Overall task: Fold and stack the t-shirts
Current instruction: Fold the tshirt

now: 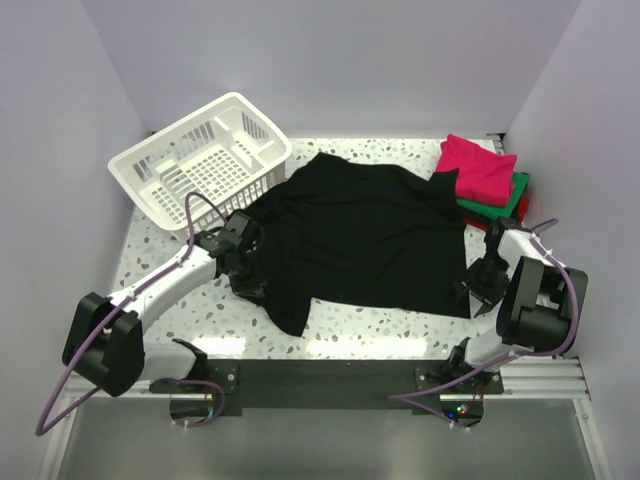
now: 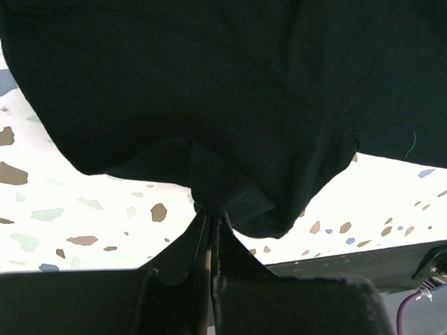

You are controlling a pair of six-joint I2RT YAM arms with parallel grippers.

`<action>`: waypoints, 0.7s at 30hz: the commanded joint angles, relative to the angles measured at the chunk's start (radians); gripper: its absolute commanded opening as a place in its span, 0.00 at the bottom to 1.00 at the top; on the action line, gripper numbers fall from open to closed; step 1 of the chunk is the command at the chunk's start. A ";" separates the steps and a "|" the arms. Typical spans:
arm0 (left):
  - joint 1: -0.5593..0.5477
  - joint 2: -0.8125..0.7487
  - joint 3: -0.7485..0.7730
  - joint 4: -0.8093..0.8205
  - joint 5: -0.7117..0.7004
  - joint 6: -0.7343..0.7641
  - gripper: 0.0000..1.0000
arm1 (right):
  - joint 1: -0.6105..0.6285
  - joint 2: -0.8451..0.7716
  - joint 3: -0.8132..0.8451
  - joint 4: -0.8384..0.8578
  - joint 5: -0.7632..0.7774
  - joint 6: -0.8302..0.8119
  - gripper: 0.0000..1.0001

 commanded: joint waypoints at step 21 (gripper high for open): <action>0.008 -0.087 0.010 -0.081 0.000 -0.018 0.00 | -0.005 0.031 -0.046 0.050 -0.017 0.013 0.11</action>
